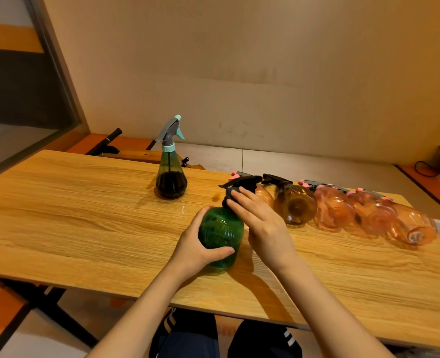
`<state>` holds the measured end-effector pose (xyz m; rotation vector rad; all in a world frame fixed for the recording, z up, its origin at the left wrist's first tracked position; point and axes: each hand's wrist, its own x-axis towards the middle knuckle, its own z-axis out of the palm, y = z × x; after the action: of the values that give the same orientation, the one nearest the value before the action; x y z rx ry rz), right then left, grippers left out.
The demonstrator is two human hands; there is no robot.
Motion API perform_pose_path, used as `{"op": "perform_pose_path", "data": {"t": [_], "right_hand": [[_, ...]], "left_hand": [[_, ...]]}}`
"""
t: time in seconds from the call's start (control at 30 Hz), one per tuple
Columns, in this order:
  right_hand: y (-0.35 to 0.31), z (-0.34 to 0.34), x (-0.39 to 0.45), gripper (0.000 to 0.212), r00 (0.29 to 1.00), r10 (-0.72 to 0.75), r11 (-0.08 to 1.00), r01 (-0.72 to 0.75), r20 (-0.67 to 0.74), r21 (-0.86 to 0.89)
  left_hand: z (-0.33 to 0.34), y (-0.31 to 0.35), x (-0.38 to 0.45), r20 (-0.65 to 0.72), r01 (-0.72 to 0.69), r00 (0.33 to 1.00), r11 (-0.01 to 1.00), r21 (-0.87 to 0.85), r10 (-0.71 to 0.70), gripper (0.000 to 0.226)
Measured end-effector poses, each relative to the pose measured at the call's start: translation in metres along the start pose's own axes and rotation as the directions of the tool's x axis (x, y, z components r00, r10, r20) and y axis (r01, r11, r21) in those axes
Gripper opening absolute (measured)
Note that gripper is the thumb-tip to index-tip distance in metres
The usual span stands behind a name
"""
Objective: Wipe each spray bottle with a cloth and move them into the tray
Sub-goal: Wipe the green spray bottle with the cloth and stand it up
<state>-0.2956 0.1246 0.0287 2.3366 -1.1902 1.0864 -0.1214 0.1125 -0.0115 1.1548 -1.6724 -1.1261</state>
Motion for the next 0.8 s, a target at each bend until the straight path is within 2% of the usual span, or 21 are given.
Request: {"op": "perform_pose_path", "data": {"t": [0.1,0.17,0.3,0.37,0.47,0.57,0.7,0.8], "right_hand": [[0.002,0.005,-0.003,0.043,0.996,0.007,0.999,-0.011,0.092,0.036],[0.005,0.007,-0.010,0.045,0.995,0.063,0.996,-0.068,0.080,0.057],[0.003,0.008,-0.019,0.063,0.987,0.155,0.983,-0.158,0.042,0.089],[-0.001,0.009,-0.023,0.066,0.982,0.185,0.978,-0.189,0.047,0.090],[-0.003,0.008,-0.024,0.059,0.983,0.178,0.981,-0.180,0.036,0.078],[-0.007,0.005,-0.018,0.044,0.987,0.159,0.984,-0.158,0.003,0.079],[-0.012,0.008,-0.011,0.058,0.985,0.164,0.977,-0.170,0.062,0.126],[-0.008,0.007,-0.013,0.057,0.978,0.193,0.968,-0.204,0.081,0.148]], "left_hand": [[0.001,-0.002,0.001,-0.003,0.020,1.000,0.999,-0.033,-0.021,0.105],[0.002,-0.001,0.002,0.001,0.018,1.000,0.999,-0.035,-0.018,0.101],[0.000,0.003,0.003,0.044,0.035,0.999,0.995,-0.092,-0.031,0.080],[-0.003,0.005,0.003,0.110,0.082,0.992,0.977,-0.198,-0.061,0.074],[-0.008,0.006,0.002,0.159,0.129,0.984,0.948,-0.292,-0.085,0.076],[-0.007,0.005,0.003,0.126,0.101,0.990,0.964,-0.248,-0.071,0.077],[-0.005,0.003,0.004,0.087,0.075,0.994,0.987,-0.143,-0.063,0.076],[-0.006,0.005,0.004,0.222,0.105,0.974,0.950,-0.293,-0.039,0.083]]}}
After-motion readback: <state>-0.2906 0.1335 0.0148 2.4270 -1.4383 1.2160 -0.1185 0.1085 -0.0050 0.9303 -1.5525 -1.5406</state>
